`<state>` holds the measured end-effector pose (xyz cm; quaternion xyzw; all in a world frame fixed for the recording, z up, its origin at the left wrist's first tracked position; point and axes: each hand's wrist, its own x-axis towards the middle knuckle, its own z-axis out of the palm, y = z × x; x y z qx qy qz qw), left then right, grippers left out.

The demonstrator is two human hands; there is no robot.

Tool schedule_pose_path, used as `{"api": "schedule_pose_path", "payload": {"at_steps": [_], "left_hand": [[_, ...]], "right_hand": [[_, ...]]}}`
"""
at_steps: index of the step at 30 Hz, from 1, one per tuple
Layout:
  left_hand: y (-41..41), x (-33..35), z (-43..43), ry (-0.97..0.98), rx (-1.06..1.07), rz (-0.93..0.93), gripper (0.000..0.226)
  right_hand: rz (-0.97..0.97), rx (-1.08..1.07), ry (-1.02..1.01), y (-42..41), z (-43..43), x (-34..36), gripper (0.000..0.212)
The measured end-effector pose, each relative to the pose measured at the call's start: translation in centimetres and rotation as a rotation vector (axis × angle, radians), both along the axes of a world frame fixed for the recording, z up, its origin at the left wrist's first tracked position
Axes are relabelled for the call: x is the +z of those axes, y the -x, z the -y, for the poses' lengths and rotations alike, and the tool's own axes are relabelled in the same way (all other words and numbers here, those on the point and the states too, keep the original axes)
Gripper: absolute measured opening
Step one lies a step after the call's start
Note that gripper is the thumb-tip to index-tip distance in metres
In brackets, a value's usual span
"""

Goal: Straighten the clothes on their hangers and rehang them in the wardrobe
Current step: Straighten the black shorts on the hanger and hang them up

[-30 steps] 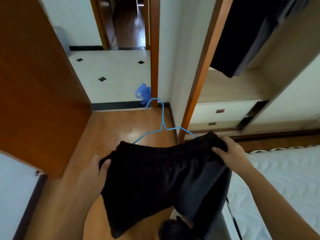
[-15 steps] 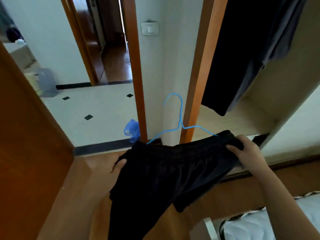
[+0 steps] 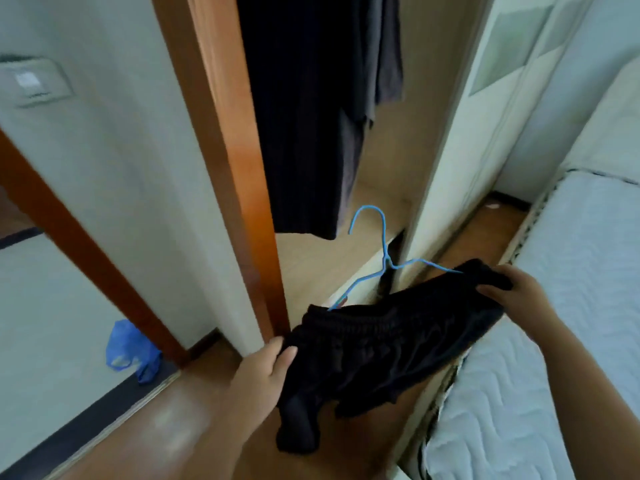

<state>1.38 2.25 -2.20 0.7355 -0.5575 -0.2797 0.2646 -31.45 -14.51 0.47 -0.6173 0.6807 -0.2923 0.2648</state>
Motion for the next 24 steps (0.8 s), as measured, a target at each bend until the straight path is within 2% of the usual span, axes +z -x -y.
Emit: {"api": "schedule_pose_path", "payload": {"at_steps": [5, 15, 19, 24], "left_hand": [[-0.2, 0.3, 8.9, 0.091, -0.198, 0.045, 0.047], [4.3, 3.3, 22.6, 0.272, -0.253, 0.135, 0.041], [6.0, 5.7, 28.1, 0.334, -0.200, 0.119, 0.042], [7.9, 7.7, 36.0, 0.468, -0.051, 0.104, 0.039]], "right_hand": [[-0.019, -0.255, 0.016, 2.2, 0.1, 0.3, 0.016], [0.019, -0.527, 0.133, 6.5, 3.2, 1.6, 0.016], [0.027, -0.510, 0.200, 7.5, 8.6, 3.4, 0.017], [0.052, -0.359, 0.238, 9.0, 18.2, 5.6, 0.013]]}}
